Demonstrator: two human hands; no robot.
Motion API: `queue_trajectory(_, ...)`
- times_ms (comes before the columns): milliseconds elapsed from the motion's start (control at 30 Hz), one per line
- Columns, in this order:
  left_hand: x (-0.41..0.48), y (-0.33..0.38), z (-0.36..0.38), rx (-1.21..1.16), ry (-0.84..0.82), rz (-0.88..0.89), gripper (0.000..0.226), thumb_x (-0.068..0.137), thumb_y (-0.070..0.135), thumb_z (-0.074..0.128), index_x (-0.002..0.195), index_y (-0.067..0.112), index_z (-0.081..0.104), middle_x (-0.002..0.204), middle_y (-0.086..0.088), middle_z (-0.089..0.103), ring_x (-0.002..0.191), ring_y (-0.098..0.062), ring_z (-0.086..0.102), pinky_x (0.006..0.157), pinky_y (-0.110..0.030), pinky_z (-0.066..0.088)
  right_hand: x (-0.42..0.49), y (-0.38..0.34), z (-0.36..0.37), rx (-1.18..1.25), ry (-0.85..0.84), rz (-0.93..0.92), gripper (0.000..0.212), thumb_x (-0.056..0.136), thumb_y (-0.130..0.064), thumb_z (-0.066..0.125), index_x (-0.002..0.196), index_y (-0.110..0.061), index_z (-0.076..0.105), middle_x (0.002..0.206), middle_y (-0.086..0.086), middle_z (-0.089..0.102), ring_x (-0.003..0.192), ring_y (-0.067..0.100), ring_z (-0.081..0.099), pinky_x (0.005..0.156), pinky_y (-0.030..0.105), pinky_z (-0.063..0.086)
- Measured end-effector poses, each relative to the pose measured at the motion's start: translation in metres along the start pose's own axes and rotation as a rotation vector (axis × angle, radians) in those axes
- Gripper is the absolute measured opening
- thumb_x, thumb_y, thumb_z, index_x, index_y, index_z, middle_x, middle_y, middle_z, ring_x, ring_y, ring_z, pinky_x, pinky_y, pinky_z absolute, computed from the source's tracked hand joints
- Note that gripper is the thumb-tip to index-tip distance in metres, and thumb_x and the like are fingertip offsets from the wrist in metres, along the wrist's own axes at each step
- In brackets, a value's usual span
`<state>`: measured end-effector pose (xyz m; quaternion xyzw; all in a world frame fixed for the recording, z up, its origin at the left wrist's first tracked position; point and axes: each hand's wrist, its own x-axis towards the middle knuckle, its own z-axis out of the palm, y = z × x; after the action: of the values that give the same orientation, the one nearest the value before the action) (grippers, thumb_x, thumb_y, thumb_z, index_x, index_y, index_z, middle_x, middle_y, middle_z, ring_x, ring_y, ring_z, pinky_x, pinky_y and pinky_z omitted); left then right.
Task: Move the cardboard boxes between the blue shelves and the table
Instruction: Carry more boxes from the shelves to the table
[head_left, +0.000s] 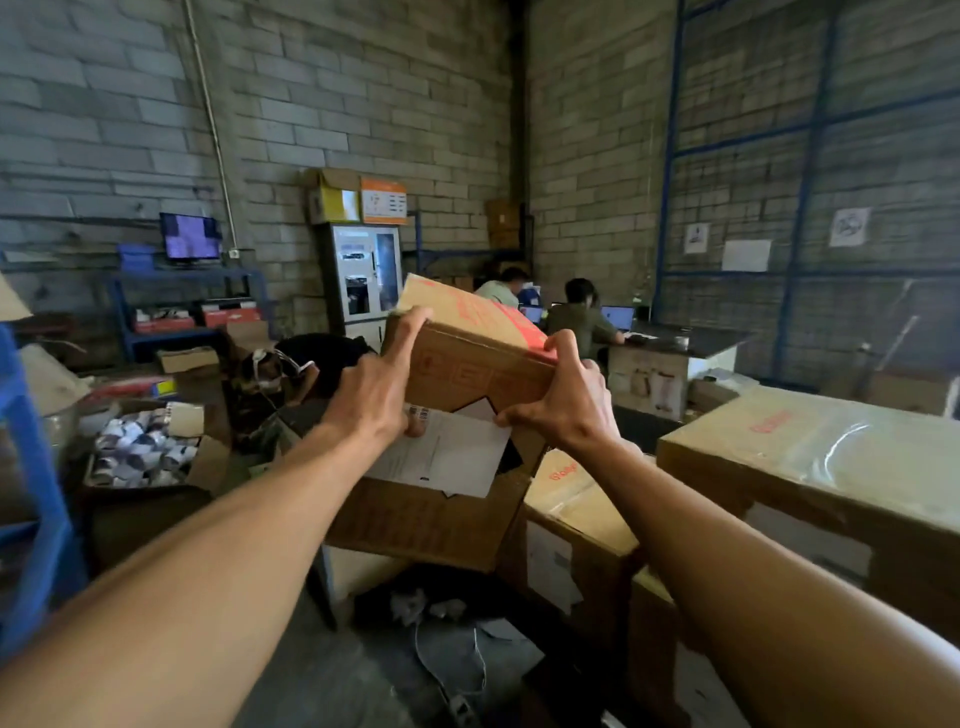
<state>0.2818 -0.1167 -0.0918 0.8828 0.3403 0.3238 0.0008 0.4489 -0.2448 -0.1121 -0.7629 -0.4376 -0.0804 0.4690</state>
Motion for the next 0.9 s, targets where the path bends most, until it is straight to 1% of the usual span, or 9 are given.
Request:
queue_trajectory(67,0.027,0.008,0.013,0.02,-0.006,0.038,0.117,0.078,0.0,0.074,0.14,0.051,-0.012,0.095,-0.022,0.062,0.057,-0.019,0.05,0.056,-0.034,0.046,0.023,0.014,0.0,-0.029,0.019,0.03,0.095,0.062,-0.039,0.089,0.138,-0.036,0.032,0.123,0.014,0.046,0.109,0.035,0.052,0.089,0.049,0.049)
queue_trajectory(167,0.067,0.013,0.038,-0.018,-0.015,0.101,0.114,0.081,-0.004,0.067,0.142,0.05,-0.012,0.091,-0.02,0.062,0.058,-0.022,0.053,0.057,-0.039,0.052,0.048,0.031,0.002,-0.062,0.061,0.078,0.097,0.067,-0.036,0.087,0.146,-0.037,0.032,0.129,0.015,0.044,0.115,0.034,0.049,0.096,0.045,0.045)
queue_trajectory(233,0.089,0.015,0.054,-0.032,-0.038,0.16,0.114,0.082,-0.004,0.067,0.141,0.05,-0.014,0.088,-0.018,0.062,0.058,-0.023,0.056,0.057,-0.039,0.053,0.058,0.043,0.005,-0.059,0.113,0.114,0.093,0.07,-0.032,0.087,0.146,-0.034,0.033,0.131,0.014,0.043,0.117,0.033,0.047,0.098,0.045,0.045)
queue_trajectory(333,0.116,0.024,0.073,-0.027,-0.077,0.243,0.11,0.085,-0.005,0.061,0.137,0.053,-0.016,0.086,-0.016,0.058,0.06,-0.023,0.055,0.056,-0.036,0.05,0.064,0.064,0.016,-0.057,0.206,0.208,0.091,0.069,-0.033,0.087,0.144,-0.035,0.036,0.132,0.013,0.046,0.119,0.032,0.047,0.098,0.046,0.045)
queue_trajectory(500,0.15,0.026,0.11,-0.043,-0.182,0.433,0.113,0.083,-0.014,0.054,0.135,0.058,-0.017,0.085,-0.014,0.051,0.072,-0.028,0.055,0.064,-0.041,0.051,0.06,0.093,0.048,-0.088,0.365,0.384,0.094,0.065,-0.036,0.089,0.143,-0.035,0.038,0.132,0.011,0.051,0.119,0.029,0.048,0.097,0.043,0.045)
queue_trajectory(633,0.161,0.016,0.136,-0.109,-0.25,0.585,0.113,0.082,-0.005,0.065,0.138,0.057,-0.01,0.1,-0.021,0.056,0.089,-0.034,0.061,0.074,-0.045,0.052,0.047,0.095,0.07,-0.136,0.466,0.518,0.093,0.065,-0.037,0.089,0.142,-0.034,0.038,0.127,0.013,0.05,0.111,0.028,0.052,0.093,0.041,0.049)
queue_trajectory(733,0.17,0.009,0.146,-0.169,-0.252,0.688,0.119,0.076,0.003,0.076,0.141,0.056,-0.01,0.115,-0.023,0.055,0.102,-0.04,0.059,0.08,-0.048,0.052,0.04,0.09,0.083,-0.164,0.53,0.598,0.093,0.062,-0.04,0.09,0.14,-0.035,0.039,0.124,0.012,0.052,0.107,0.027,0.056,0.091,0.039,0.049)
queue_trajectory(833,0.174,0.001,0.153,-0.312,-0.202,0.764,0.13,0.072,0.005,0.079,0.143,0.052,-0.02,0.111,-0.023,0.06,0.096,-0.042,0.063,0.081,-0.056,0.052,0.032,0.078,0.085,-0.308,0.53,0.707,0.089,0.061,-0.046,0.089,0.135,-0.03,0.043,0.124,0.015,0.043,0.113,0.036,0.051,0.096,0.042,0.047)
queue_trajectory(900,0.177,-0.004,0.156,-0.394,-0.197,0.753,0.141,0.065,0.008,0.085,0.143,0.047,-0.026,0.11,-0.024,0.063,0.092,-0.043,0.064,0.084,-0.06,0.049,0.032,0.067,0.081,-0.489,0.472,0.701,0.089,0.062,-0.046,0.088,0.136,-0.026,0.041,0.128,0.016,0.042,0.12,0.038,0.045,0.101,0.047,0.045)
